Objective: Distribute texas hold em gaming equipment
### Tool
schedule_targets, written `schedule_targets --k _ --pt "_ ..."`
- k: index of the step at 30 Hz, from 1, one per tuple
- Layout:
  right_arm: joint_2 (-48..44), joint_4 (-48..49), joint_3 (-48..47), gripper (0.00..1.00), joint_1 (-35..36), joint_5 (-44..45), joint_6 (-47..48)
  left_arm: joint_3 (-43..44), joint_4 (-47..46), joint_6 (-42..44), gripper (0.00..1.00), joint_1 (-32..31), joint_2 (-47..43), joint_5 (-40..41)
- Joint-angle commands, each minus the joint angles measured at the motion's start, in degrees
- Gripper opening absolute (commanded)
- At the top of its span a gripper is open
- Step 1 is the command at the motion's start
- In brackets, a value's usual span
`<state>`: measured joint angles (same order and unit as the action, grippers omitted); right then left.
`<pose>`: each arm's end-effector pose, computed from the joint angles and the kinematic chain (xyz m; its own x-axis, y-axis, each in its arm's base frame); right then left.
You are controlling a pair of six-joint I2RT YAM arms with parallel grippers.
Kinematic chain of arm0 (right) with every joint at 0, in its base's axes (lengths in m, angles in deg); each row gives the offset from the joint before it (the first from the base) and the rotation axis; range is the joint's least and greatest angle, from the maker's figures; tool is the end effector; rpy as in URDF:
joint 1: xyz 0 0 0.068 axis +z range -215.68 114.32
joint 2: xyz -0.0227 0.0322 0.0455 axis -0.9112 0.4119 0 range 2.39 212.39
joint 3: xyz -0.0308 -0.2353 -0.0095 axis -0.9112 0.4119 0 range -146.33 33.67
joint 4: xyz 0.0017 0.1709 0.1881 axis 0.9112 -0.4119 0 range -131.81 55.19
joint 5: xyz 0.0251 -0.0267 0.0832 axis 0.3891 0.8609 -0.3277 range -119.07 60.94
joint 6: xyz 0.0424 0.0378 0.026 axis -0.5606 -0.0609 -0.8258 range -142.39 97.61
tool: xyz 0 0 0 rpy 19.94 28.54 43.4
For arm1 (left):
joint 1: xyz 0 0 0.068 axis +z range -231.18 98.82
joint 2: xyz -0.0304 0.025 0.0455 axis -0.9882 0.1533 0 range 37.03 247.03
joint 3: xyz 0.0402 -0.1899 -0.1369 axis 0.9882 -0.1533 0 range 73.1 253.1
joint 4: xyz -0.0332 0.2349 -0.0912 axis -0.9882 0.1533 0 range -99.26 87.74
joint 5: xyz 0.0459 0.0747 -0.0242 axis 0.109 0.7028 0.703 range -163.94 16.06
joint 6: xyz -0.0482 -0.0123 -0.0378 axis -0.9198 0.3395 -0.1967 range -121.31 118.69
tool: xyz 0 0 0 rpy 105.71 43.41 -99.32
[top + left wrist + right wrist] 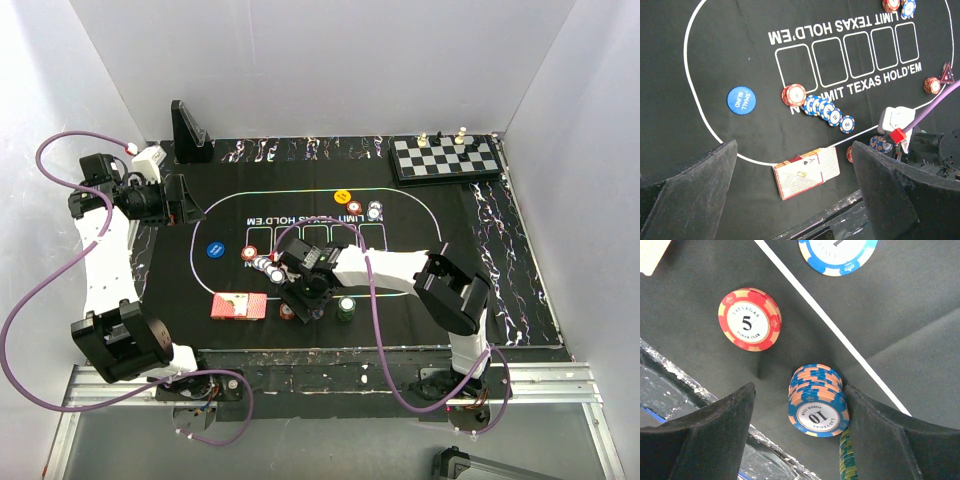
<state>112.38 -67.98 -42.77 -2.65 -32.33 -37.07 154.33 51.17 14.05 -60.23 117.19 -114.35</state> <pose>0.1683 0.3368 0.1344 -0.6311 -0.6822 -0.3691 -0.7650 0.6261 0.1507 0.2664 0.0689 0.3070 -0.7652 -0.0771 -0.6392 0.2477 0.8811 -0.4029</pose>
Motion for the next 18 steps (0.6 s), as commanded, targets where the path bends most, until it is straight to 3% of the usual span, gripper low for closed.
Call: schedule_targets --k 1,12,18 --pt "-1.18 1.00 0.68 0.75 0.26 -0.25 0.00 0.16 0.40 -0.15 1.00 0.41 -2.03 -1.17" --pt "-2.41 -1.37 -0.63 0.62 0.17 2.12 1.23 -0.20 0.31 -0.32 1.00 0.41 -2.29 -1.43" --pt "-3.03 -2.87 -2.30 0.49 0.17 2.91 1.58 -0.28 0.22 -0.41 1.00 0.49 -2.20 -1.52"
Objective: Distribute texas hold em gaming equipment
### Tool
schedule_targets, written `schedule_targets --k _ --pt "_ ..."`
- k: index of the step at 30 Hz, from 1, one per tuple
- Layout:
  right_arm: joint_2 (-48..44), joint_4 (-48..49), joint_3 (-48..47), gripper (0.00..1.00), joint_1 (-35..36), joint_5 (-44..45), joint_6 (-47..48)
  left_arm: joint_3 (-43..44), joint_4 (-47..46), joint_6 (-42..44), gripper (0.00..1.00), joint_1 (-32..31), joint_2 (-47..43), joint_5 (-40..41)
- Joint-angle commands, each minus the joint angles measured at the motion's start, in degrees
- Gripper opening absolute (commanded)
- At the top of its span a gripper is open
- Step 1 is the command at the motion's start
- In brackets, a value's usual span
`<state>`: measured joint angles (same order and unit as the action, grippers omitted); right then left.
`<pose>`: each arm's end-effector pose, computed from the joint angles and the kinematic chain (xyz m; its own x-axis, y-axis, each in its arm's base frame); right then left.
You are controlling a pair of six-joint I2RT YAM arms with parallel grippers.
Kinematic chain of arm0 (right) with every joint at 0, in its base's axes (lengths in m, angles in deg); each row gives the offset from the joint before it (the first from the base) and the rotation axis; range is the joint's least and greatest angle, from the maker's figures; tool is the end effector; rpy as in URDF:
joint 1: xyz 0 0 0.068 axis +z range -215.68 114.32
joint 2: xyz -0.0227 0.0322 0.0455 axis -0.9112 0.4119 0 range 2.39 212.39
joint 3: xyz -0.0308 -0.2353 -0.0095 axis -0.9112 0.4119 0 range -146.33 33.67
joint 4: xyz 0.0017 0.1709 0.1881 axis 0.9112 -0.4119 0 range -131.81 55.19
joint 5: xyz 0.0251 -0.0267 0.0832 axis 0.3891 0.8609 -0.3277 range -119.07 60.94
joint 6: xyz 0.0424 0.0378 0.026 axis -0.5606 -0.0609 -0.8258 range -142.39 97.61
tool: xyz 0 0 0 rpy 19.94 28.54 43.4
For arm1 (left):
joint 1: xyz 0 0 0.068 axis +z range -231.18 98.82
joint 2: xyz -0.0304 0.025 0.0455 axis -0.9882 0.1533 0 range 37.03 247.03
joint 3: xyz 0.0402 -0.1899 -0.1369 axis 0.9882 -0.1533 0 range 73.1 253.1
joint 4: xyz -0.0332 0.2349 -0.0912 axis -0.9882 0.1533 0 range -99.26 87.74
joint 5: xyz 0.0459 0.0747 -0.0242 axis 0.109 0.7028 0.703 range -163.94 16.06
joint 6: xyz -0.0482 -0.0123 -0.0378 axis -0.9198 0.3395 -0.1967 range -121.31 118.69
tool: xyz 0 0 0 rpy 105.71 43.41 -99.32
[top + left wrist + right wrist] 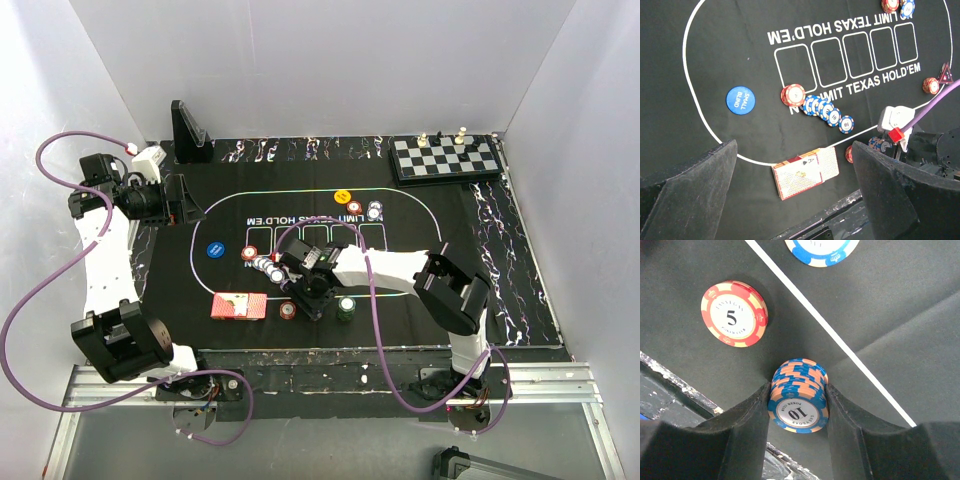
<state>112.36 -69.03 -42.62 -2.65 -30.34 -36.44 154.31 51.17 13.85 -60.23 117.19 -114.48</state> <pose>0.1686 0.3338 0.1329 -0.6249 -0.6927 -0.3600 -0.7660 0.6332 0.1113 0.2664 0.0689 0.3069 -0.7659 -0.0805 -0.6379 0.2462 0.8798 -0.4067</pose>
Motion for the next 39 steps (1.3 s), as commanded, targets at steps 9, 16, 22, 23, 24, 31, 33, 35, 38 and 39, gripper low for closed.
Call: schedule_targets --k 9,16,22,23,24,31,33,35,38,39 --pt "-4.59 -3.75 -4.74 0.28 0.17 1.01 1.39 -0.26 -0.13 -0.48 1.00 0.49 -2.02 -1.74" --pt "-8.72 -5.33 -7.20 0.21 -2.46 6.47 1.39 0.18 0.13 -0.39 1.00 0.41 -1.67 -2.00" --pt "-12.76 -6.65 -5.98 0.16 -11.15 7.70 -1.33 0.79 0.48 -0.39 1.00 0.41 -1.50 -2.18" --pt "-13.64 -6.30 -4.76 0.15 -13.52 7.17 -2.03 0.79 0.40 -0.31 1.00 0.41 -1.50 -2.27" --pt "-14.34 -6.04 -3.61 0.15 -15.11 6.82 -2.82 0.97 0.40 -0.39 1.00 0.41 -1.50 -2.18" --pt "-17.95 -5.25 7.28 0.13 -21.98 7.78 -7.75 1.32 0.66 -0.57 1.00 0.50 -1.32 -3.15" --pt "-18.83 -4.63 10.45 0.12 -22.68 8.13 -9.50 1.14 0.57 -0.66 1.00 0.49 -1.24 -3.41" --pt "-19.79 -3.93 13.00 0.12 -22.94 8.13 -11.17 0.79 0.40 -0.66 1.00 0.49 -1.06 -3.59" --pt "-20.15 -3.40 15.64 0.13 -22.95 8.83 -13.29 0.70 0.40 -0.66 1.00 0.50 -0.80 -3.94" --pt "-20.24 -3.40 16.26 0.14 -22.95 9.10 -13.90 0.70 0.40 -0.66 1.00 0.41 -0.80 -4.11"
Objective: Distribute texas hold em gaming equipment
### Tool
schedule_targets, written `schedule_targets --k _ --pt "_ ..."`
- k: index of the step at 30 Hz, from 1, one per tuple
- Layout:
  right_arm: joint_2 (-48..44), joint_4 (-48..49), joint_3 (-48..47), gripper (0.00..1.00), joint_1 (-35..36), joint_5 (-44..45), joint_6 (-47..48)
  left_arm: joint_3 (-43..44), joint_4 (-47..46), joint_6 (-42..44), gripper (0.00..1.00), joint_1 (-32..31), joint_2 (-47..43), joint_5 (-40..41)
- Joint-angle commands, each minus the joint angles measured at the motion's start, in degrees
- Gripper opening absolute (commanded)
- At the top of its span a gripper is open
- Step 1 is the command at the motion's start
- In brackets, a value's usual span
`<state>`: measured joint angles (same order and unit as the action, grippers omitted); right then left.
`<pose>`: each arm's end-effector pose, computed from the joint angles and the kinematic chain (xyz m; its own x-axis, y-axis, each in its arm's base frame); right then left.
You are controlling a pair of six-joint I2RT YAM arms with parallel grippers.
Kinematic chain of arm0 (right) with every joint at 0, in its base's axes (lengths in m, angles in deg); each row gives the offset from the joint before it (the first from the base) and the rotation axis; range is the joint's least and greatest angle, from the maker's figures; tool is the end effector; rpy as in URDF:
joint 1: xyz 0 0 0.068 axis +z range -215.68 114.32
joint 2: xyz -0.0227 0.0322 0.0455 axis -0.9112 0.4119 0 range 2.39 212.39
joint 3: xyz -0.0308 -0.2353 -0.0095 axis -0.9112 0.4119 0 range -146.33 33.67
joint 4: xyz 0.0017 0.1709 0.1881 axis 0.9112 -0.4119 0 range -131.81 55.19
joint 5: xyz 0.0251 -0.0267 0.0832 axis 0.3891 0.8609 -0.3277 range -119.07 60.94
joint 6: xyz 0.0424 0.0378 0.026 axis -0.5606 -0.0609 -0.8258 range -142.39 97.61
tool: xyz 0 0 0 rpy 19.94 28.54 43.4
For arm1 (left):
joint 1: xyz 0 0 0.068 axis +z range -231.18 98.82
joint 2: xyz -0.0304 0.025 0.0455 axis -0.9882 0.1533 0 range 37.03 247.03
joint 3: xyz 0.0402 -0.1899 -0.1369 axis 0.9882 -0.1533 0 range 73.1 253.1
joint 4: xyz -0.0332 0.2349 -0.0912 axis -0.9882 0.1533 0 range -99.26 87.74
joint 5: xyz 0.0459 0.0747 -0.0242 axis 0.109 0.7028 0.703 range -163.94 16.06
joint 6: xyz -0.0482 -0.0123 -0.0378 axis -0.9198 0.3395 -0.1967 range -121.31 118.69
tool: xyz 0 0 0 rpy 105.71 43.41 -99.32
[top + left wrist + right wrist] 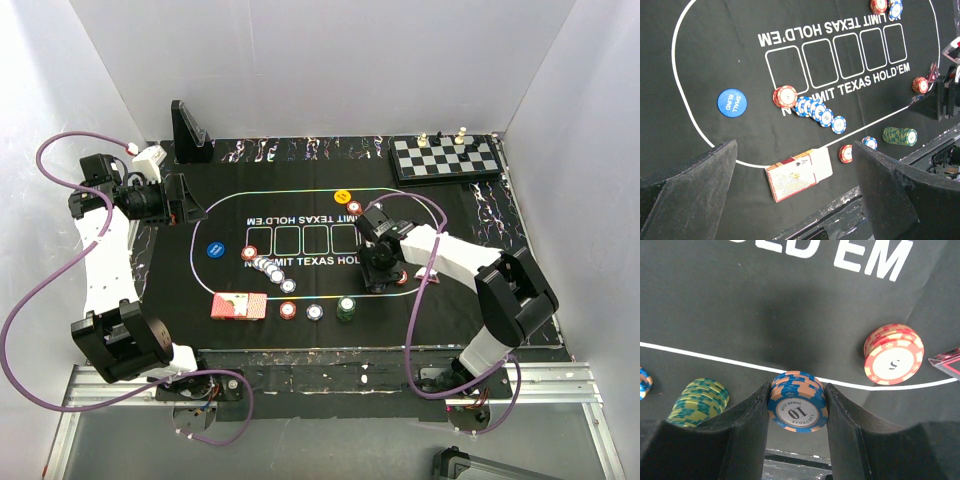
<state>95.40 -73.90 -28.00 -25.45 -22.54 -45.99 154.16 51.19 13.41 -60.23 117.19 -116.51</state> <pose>0.2373 0.1937 0.1541 -0.9044 -0.2441 -0.3499 -0.2733 0.9613 0.0359 0.2662 0.0674 0.3071 -0.7642 -0.0923 -0.6383 0.2595 0.8621 -0.4353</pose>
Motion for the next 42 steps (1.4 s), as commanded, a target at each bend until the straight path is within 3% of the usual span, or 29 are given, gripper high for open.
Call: schedule_targets --k 1,8,17,21,30,42 --pt "-3.19 1.56 2.34 0.14 -0.15 1.56 -4.96 0.68 0.37 -0.13 1.00 0.41 -0.88 -2.00" --pt "-3.19 2.27 4.72 0.23 -0.15 3.14 -6.73 -0.20 0.11 0.13 1.00 0.41 -1.06 -1.55" --pt "-2.49 1.91 6.03 0.27 -0.24 5.87 -8.05 -0.64 -0.59 -0.13 1.00 0.41 -1.15 -1.20" --pt "-1.61 2.70 6.65 0.47 -0.24 5.08 -7.96 -0.81 -0.77 -0.39 1.00 0.41 -1.32 -1.38" --pt "-2.13 1.92 5.07 0.74 -0.24 2.79 -7.78 -0.99 -0.86 -0.22 1.00 0.49 -2.03 -1.03" --pt "-13.03 -4.77 -4.07 0.77 2.13 1.92 -6.20 -1.25 -1.30 -0.92 1.00 0.41 -2.29 -1.73"
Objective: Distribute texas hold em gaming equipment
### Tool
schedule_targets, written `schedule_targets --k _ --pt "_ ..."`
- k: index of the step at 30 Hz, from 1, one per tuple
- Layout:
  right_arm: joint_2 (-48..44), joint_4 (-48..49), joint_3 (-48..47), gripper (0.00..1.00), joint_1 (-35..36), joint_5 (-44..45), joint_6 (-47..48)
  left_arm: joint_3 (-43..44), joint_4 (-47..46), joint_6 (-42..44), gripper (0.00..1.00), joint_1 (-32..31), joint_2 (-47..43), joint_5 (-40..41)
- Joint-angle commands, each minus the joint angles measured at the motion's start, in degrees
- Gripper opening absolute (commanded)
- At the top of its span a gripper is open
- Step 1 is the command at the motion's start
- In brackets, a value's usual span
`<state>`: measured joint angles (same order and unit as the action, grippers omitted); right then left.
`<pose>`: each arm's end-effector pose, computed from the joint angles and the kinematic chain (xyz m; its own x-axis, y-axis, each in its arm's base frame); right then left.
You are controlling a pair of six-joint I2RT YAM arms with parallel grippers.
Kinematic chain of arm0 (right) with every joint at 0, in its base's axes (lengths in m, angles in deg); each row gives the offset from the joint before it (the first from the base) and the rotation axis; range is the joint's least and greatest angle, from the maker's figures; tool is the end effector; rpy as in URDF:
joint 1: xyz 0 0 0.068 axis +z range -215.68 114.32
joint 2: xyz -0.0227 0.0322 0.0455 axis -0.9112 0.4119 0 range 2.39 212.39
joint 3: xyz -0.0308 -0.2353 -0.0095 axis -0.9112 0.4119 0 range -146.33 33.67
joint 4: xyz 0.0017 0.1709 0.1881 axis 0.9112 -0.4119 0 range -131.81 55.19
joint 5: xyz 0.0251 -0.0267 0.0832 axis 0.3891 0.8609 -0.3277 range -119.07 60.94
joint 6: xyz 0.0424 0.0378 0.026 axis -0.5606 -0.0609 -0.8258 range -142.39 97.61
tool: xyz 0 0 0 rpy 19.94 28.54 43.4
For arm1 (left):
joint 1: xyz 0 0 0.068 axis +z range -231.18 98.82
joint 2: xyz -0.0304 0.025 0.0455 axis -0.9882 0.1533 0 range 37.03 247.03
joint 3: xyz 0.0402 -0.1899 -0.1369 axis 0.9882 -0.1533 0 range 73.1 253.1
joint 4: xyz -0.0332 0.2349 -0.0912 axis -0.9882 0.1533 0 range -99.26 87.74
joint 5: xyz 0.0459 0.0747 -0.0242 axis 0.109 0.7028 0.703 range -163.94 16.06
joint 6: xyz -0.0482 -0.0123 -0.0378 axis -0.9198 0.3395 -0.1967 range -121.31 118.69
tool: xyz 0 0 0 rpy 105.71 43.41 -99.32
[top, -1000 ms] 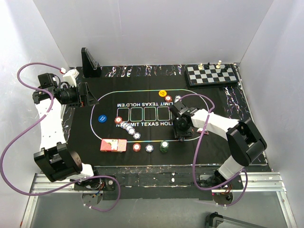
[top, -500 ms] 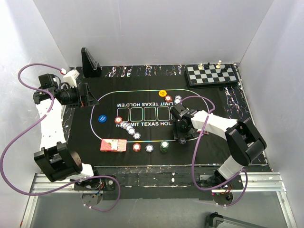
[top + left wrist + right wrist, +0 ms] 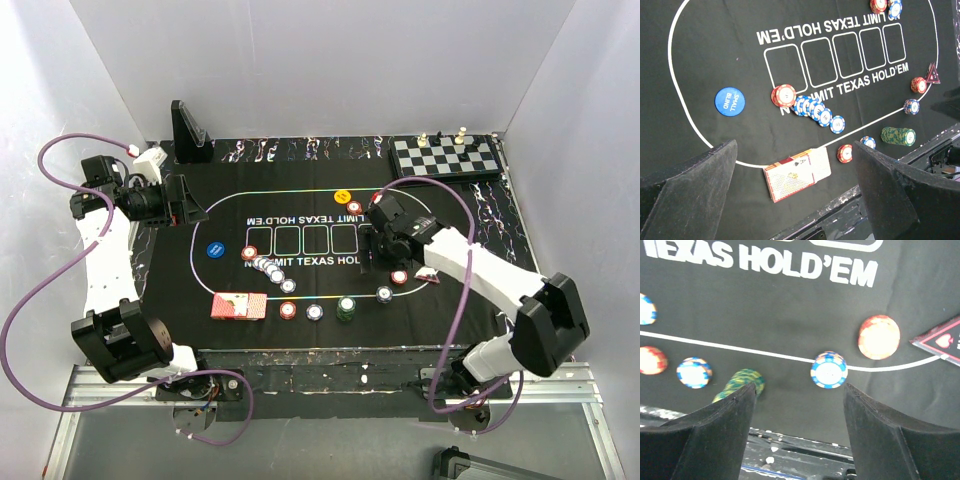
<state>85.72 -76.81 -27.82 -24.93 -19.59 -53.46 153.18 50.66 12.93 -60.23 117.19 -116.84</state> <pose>0.2242 0.1830 0.1981 -0.8863 -0.0917 -0.4539 -0.1534 0.9830 0.1009 0.2665 0.0673 0.3028 -0.7701 -0.1020 -0.6297 0.2531 0.8572 -0.4484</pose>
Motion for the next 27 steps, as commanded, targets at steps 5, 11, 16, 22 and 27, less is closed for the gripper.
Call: schedule_targets --k 5,11,16,22,27 --pt "-2.13 -0.71 -5.39 0.86 9.77 -1.83 4.61 -0.18 -1.03 -0.70 1.00 0.49 -2.47 -1.31" --pt "2.09 1.04 -4.60 0.88 15.14 -3.94 4.97 -0.18 -1.12 -1.05 1.00 0.41 -2.11 -1.31" --pt "5.70 1.48 -4.95 0.89 17.08 -3.33 4.97 0.61 -0.95 -1.23 1.00 0.41 -2.11 -1.40" --pt "8.51 3.06 -3.64 0.90 17.26 -3.15 5.40 1.05 -0.77 -1.06 1.00 0.41 -2.11 -0.53" --pt "10.18 4.82 -2.23 0.90 17.26 -3.41 5.14 0.70 -1.30 -1.14 1.00 0.41 -2.29 0.26"
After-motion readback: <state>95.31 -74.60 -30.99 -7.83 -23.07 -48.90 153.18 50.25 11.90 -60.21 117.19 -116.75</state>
